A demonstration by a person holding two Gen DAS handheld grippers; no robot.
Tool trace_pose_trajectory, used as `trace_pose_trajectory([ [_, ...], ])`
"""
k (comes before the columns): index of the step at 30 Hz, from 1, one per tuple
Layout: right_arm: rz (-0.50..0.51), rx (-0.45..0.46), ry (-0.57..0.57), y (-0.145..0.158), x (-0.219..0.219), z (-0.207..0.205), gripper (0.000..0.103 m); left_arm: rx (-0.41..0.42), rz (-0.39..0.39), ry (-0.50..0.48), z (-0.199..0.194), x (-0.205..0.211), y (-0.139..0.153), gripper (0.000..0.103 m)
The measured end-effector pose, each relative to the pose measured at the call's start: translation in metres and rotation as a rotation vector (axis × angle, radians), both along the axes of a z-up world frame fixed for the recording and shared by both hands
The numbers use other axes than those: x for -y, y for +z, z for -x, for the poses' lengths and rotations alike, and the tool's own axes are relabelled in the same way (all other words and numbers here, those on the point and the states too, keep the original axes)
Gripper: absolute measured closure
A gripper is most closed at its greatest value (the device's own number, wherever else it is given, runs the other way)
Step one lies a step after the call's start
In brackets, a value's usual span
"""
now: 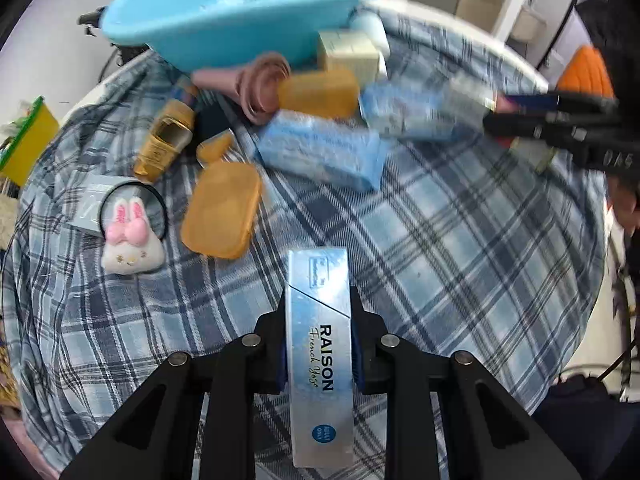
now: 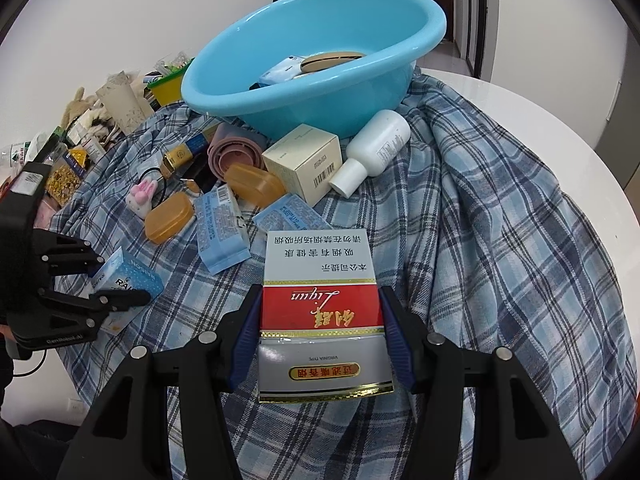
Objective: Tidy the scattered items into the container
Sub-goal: 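Lift both held boxes and carry them toward the blue basin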
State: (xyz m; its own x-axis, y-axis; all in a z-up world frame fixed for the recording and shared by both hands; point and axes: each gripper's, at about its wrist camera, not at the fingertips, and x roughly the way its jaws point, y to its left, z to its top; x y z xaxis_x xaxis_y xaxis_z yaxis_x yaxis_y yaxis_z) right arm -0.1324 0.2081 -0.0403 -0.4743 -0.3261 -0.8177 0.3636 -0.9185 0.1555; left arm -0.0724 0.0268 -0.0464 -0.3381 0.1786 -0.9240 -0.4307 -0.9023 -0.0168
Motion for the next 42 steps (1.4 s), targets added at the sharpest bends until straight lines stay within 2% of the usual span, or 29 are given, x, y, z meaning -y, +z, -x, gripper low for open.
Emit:
trace_pose_trajectory([
  [4, -0.012, -0.056, -0.017, 0.009, 0.005, -0.008, 0.048, -0.147, 0.031, 0.012, -0.012, 0.001, 0.02, 0.079],
  [10, -0.023, -0.166, -0.036, 0.028, 0.015, -0.024, 0.048, -0.183, 0.024, 0.019, -0.018, -0.003, 0.028, 0.08],
  [14, -0.042, -0.229, -0.045, 0.041, 0.02, -0.031, 0.048, -0.235, -0.01, 0.066, -0.018, -0.003, 0.041, 0.08],
  [18, -0.042, -0.282, -0.071, 0.052, 0.025, -0.034, 0.048, -0.31, -0.056, 0.112, -0.014, -0.006, 0.062, 0.08],
  [24, -0.04, -0.391, -0.147, 0.073, 0.028, -0.042, 0.048, -0.461, -0.041, 0.163, -0.012, -0.015, 0.093, 0.08],
  [26, -0.041, -0.427, -0.173, 0.079, 0.03, -0.046, 0.048, -0.485, -0.054, 0.189, -0.01, -0.014, 0.099, 0.08],
  [31, -0.028, -0.458, -0.223, 0.08, 0.033, -0.052, 0.048, -0.512, -0.102, 0.274, -0.007, -0.007, 0.1, 0.08],
  [38, -0.032, -0.405, -0.234, 0.064, 0.033, -0.046, 0.048, -0.461, -0.107, 0.281, -0.004, -0.009, 0.076, 0.079],
  [42, -0.036, -0.406, -0.237, 0.066, 0.031, -0.044, 0.048, -0.455, -0.099, 0.293, 0.0, -0.006, 0.073, 0.079],
])
